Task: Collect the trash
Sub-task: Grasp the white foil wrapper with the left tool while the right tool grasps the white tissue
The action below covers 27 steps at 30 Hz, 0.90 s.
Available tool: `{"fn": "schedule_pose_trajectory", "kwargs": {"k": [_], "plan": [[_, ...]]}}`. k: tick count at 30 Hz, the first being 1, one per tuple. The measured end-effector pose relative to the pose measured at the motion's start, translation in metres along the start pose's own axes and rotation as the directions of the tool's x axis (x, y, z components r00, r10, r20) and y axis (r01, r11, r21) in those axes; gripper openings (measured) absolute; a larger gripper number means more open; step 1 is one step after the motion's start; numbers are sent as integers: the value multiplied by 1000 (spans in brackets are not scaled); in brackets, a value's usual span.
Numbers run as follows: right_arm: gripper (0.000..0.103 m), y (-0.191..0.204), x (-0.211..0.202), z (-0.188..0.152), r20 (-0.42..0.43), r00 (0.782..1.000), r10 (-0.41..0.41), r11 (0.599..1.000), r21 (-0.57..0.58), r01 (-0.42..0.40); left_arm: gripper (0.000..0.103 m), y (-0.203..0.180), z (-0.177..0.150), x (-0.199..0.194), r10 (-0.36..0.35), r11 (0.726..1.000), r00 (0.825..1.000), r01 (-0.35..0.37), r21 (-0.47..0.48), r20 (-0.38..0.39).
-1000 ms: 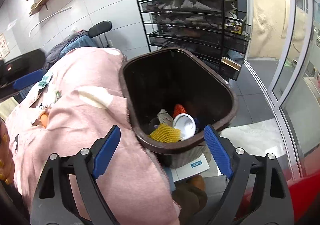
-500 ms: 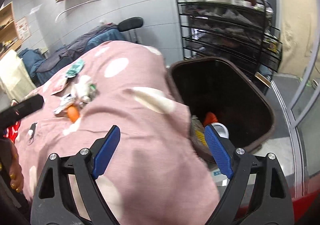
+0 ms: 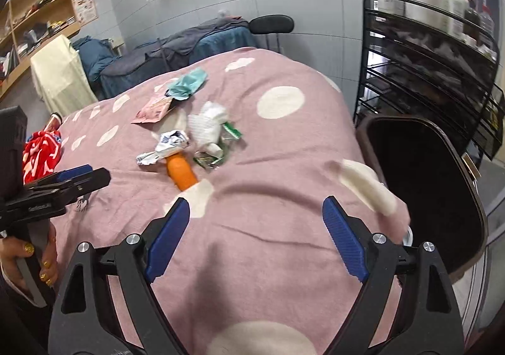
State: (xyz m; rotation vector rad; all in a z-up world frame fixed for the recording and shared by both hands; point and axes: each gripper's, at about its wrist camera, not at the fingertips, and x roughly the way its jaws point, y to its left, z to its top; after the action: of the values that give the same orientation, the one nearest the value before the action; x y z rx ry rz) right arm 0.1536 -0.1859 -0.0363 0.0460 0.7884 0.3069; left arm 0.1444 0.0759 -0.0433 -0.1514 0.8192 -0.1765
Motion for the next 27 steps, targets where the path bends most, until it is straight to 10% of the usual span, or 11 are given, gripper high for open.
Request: {"fn": "schedule_pose_trajectory", "kwargs": {"k": [18, 21, 27], "plan": [[85, 5, 22, 15, -50, 999, 15, 1000, -8, -15, 53, -24, 49, 99, 53, 988, 976, -21, 151, -209], [85, 10, 25, 18, -53, 998, 20, 1000, -22, -21, 31, -19, 50, 97, 22, 994, 977, 2, 113, -212], [85, 25, 37, 31, -64, 996, 59, 997, -54, -63, 29, -5, 44, 59, 23, 998, 993, -16, 60, -116]]}}
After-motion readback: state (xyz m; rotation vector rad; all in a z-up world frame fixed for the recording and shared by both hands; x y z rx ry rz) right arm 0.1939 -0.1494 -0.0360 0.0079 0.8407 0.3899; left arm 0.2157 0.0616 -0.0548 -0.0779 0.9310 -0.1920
